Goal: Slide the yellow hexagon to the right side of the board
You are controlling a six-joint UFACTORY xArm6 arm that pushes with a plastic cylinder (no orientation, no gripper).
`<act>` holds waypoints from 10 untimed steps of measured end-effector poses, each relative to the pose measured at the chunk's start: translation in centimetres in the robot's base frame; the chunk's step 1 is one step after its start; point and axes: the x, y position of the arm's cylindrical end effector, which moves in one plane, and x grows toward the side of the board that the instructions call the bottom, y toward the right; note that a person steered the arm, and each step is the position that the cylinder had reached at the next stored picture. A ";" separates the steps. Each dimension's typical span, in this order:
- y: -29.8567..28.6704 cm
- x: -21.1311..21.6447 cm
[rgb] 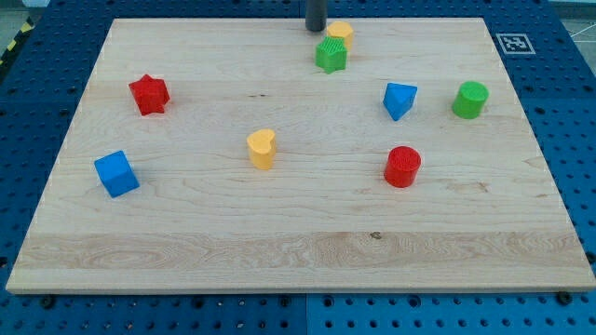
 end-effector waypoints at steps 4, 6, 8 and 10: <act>2.5 -0.4; -0.1 1.9; 0.0 3.9; 2.4 4.0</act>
